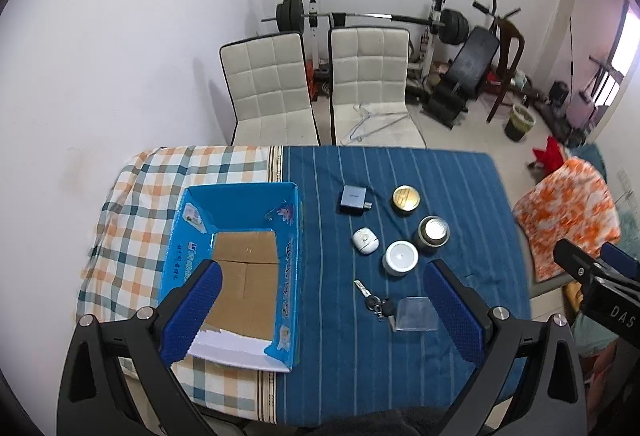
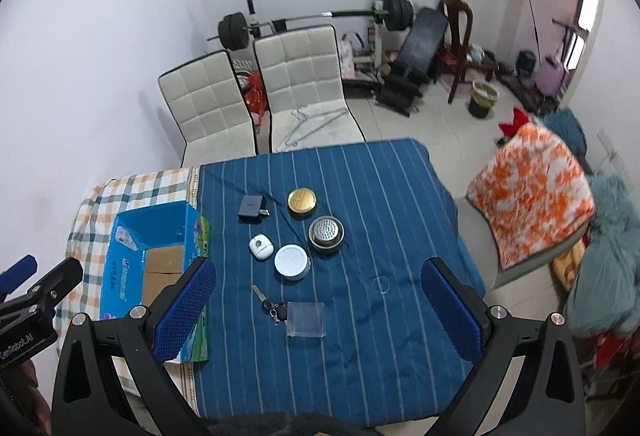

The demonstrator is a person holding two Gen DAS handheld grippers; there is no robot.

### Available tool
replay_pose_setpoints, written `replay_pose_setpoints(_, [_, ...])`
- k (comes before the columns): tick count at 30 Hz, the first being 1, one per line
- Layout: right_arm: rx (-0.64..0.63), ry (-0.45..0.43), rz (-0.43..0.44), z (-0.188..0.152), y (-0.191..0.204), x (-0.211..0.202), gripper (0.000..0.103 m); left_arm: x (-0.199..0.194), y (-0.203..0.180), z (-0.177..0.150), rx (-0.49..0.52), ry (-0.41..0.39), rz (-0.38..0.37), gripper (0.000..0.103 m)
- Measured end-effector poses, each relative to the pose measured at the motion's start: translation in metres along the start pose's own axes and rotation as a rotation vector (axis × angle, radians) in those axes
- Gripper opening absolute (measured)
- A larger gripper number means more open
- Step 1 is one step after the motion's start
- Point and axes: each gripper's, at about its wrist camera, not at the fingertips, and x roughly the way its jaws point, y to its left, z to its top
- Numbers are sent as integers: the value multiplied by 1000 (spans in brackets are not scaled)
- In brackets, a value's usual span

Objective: Organize rigid objects
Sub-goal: 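Grasp the clear plastic box with the right tool while the left tool grasps the white cream jar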

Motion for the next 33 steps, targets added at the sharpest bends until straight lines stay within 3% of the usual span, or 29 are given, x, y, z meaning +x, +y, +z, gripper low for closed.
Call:
replay_pose_setpoints(7, [-6,149,-44,-16,-18,98,103,90,-17,-19,57,130,31,103])
replay_pose_setpoints(10, [27,266,17,-35,-23,154,103,129,-23,-34,76,183,30,103])
replay_pose_setpoints(16, [126,499,85,-82,-19,263,103,221,-30,-75,96,364,41,103])
replay_pose_setpoints(19, [142,545,89,-103,-13,302,103,251,-28,-92,66,423,31,102])
replay_pose_setpoints(26, [162,638,83,-131,1,357,99,279,-39,-108,107,469,30,102])
replay_pose_setpoints(29, [153,674,82,-139,7,369,85,284,-42,-115,114,488,35,102])
replay_pose_setpoints(30, [149,685,81,-141,9,372,76,286,-42,-117,107,494,30,102])
replay_pose_setpoints(33, [130,697,67,-145,13,379,72,286,-44,-119,114,492,32,102])
